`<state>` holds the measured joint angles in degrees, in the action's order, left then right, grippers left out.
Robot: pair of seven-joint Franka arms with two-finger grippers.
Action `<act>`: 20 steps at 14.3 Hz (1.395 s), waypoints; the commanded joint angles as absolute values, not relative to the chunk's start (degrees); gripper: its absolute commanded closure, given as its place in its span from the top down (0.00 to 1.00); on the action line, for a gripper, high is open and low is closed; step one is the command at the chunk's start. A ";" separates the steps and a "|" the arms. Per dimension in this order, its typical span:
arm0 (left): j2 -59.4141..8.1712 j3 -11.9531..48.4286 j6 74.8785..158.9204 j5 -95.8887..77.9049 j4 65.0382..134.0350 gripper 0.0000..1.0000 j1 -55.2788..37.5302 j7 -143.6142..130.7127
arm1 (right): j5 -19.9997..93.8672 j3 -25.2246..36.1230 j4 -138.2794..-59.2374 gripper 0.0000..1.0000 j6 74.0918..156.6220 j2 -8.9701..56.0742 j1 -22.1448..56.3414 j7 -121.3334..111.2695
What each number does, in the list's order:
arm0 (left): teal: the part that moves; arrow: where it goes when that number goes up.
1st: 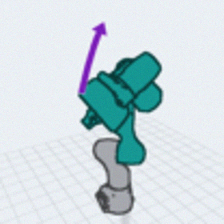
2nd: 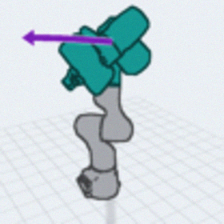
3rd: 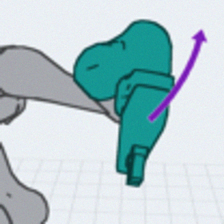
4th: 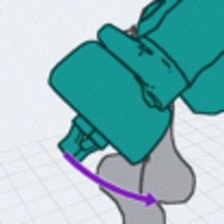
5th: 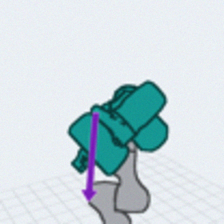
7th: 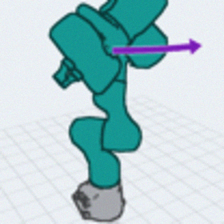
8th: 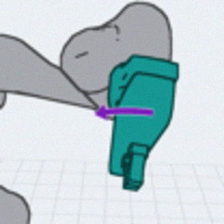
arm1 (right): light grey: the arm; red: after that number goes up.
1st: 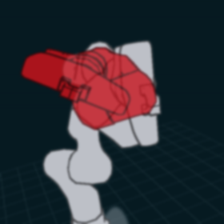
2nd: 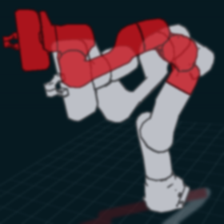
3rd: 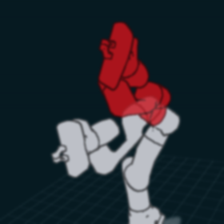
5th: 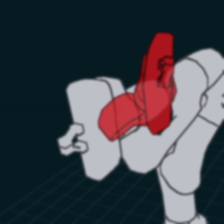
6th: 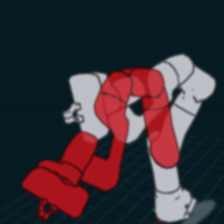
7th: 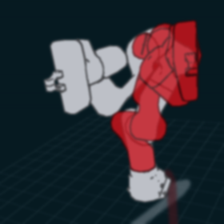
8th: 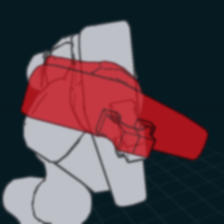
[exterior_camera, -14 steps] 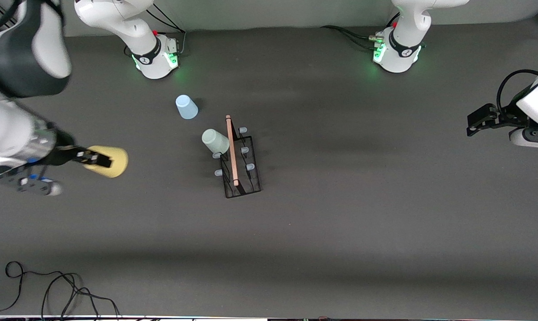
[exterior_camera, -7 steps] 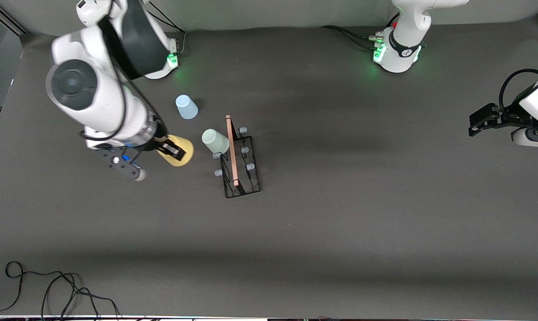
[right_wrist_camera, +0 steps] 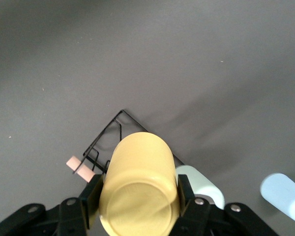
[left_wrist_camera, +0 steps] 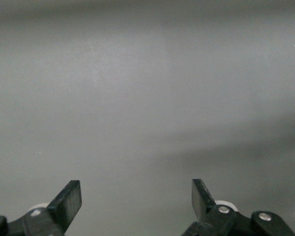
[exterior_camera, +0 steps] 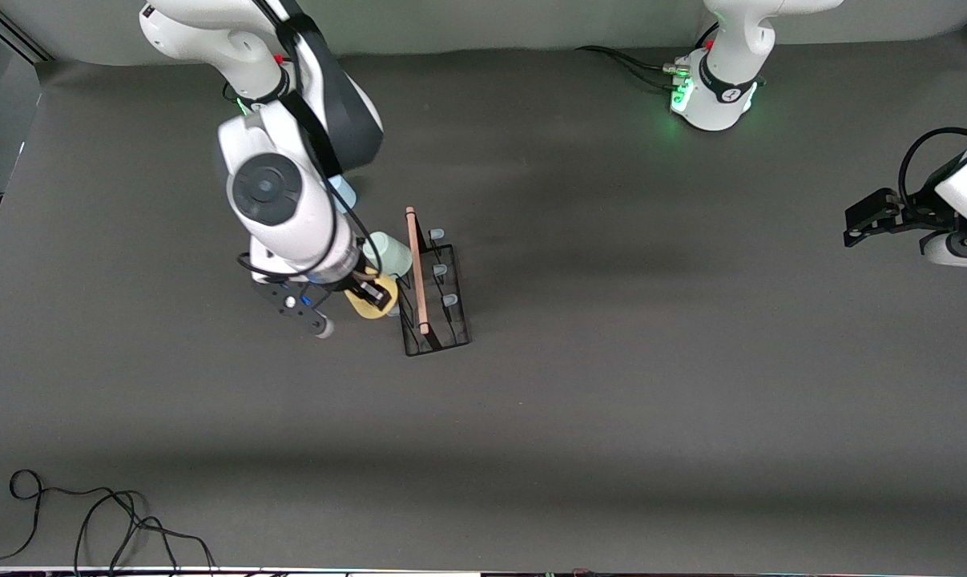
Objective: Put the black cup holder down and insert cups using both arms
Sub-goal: 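Lower the yellow cup onto a rack peg with the right gripper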
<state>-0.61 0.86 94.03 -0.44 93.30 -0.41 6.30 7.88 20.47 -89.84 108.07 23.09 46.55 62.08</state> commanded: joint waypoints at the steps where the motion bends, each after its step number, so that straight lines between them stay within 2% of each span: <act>1: -1.23 0.79 93.25 -0.26 92.20 1.00 -0.35 6.59 | 7.47 20.92 -94.20 0.00 114.76 23.64 47.72 63.81; 6: -1.32 0.79 93.08 -0.26 92.28 1.00 -0.44 6.59 | 9.75 20.83 -96.33 0.00 121.63 28.20 47.81 63.72; 7: -1.32 0.88 93.08 -0.26 92.29 1.00 -0.35 6.59 | 9.93 20.83 -96.07 0.33 121.90 29.00 47.64 63.72; 8: -1.32 0.88 92.99 -0.26 92.29 1.00 -0.44 6.59 | 9.93 20.83 -95.54 0.93 121.90 29.44 47.64 63.63; 9: -1.32 0.88 92.99 -0.26 92.29 1.00 -0.44 6.59 | 9.84 20.92 -95.28 1.00 121.73 29.36 47.55 63.28; 11: -1.32 0.88 92.99 -0.26 92.29 1.00 -0.35 6.59 | 9.84 21.09 -92.56 1.00 118.42 28.39 47.37 63.10; 16: -1.32 0.88 93.08 -0.26 92.29 1.00 -0.35 6.59 | 9.41 21.97 -77.80 1.00 97.50 25.76 46.58 62.32; 20: -1.32 0.79 93.08 -0.26 92.11 1.00 -0.35 6.59 | 9.23 25.12 -78.13 1.00 91.42 17.60 46.67 54.08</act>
